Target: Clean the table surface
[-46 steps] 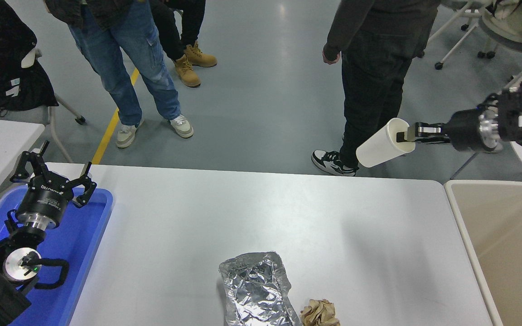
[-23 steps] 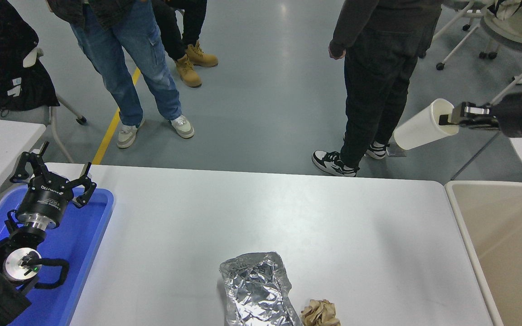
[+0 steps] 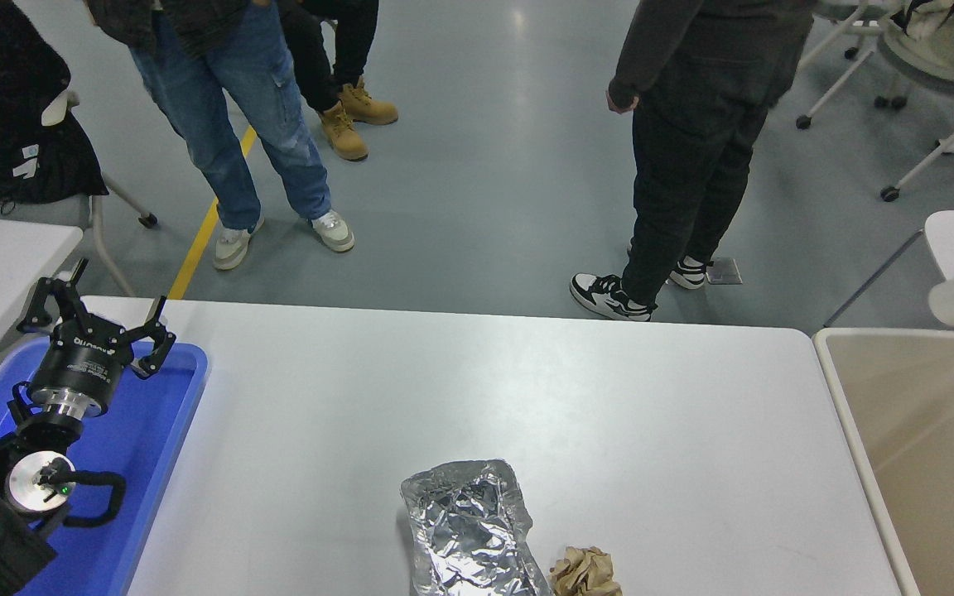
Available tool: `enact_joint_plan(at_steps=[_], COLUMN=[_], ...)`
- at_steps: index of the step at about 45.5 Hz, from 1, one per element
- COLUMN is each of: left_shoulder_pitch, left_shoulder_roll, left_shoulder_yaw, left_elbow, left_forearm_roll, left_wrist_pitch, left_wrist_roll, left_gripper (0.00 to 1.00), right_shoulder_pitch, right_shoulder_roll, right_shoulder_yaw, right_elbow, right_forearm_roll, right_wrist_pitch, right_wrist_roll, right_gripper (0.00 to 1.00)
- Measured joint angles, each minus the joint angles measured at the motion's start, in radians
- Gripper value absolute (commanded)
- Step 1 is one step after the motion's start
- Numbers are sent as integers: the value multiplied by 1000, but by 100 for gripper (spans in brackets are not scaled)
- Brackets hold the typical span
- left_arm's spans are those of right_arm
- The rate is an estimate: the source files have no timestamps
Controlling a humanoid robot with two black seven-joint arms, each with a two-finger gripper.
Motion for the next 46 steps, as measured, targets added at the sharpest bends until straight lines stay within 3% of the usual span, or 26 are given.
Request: enact_joint_plan(at_steps=[9, 21, 38, 46], left_shoulder_pitch=[0, 0, 0, 0], left_shoulder_roll=[0, 0, 0, 0], left_shoulder_yaw=[0, 0, 0, 0], left_elbow=[0, 0, 0, 0], left_forearm_roll=[0, 0, 0, 0], left_wrist_pitch=[0, 0, 0, 0], left_wrist_roll=[0, 0, 0, 0], left_gripper=[100, 100, 100, 100], right_shoulder_pitch=[-125, -237, -314, -348], right_shoulder_roll=[20, 96, 232, 279], right_shoulder_yaw=[3, 5, 39, 56], right_elbow=[-74, -108, -119, -120], right_forearm_roll=[56, 141, 182, 187], right_wrist_pitch=[-46, -100, -168, -200], right_wrist_roll=[-45, -189, -374, -410], right_gripper=[0, 0, 0, 0])
